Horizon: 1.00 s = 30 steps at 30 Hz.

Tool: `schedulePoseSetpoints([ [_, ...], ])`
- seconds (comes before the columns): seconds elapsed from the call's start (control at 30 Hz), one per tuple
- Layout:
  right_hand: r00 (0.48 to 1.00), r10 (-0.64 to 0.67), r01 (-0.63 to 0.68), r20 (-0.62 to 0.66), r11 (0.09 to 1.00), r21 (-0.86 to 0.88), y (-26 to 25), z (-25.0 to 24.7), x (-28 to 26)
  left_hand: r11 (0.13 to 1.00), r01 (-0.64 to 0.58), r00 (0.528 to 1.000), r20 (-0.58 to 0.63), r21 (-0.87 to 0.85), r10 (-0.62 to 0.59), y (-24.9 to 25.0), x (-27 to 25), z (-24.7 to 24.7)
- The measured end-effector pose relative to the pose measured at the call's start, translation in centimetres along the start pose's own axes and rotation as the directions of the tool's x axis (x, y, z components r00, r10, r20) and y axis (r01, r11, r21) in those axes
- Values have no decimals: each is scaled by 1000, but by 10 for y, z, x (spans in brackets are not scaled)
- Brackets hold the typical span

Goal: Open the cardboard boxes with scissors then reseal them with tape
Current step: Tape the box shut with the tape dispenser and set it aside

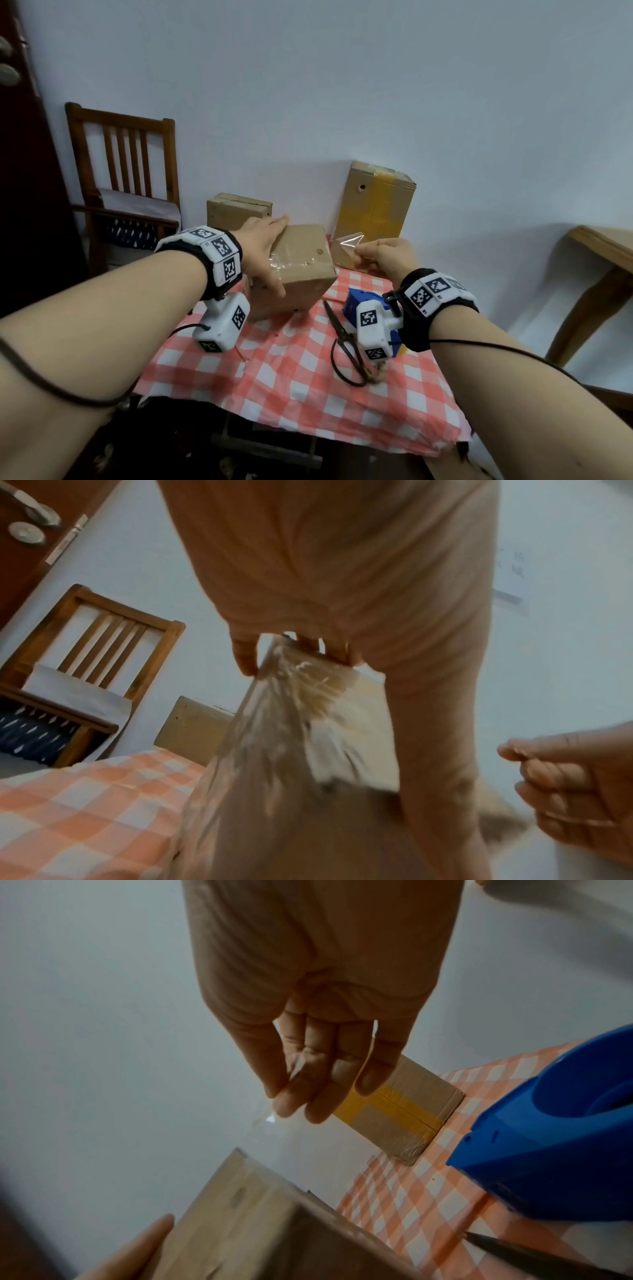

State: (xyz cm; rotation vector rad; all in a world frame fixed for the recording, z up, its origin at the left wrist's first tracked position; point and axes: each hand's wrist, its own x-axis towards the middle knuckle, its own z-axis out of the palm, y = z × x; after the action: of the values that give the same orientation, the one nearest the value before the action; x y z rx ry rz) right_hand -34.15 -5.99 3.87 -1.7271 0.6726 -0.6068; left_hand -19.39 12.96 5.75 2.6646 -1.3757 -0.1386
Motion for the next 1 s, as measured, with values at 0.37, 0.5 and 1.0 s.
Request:
schedulePoseSetpoints([
  [0.37, 987, 104, -118, 120, 986, 118, -3, 17, -6, 900, -53, 997, -78, -432, 22, -23, -1, -2],
  [0.5, 993, 37, -39, 109, 999, 20, 0, 23, -8, 860, -24, 999, -54, -510, -4, -25, -4, -3],
  [1.0, 965, -255, 235, -66, 946, -226, -23, 43, 8, 727, 69, 993, -24, -684, -117, -19, -4, -1],
])
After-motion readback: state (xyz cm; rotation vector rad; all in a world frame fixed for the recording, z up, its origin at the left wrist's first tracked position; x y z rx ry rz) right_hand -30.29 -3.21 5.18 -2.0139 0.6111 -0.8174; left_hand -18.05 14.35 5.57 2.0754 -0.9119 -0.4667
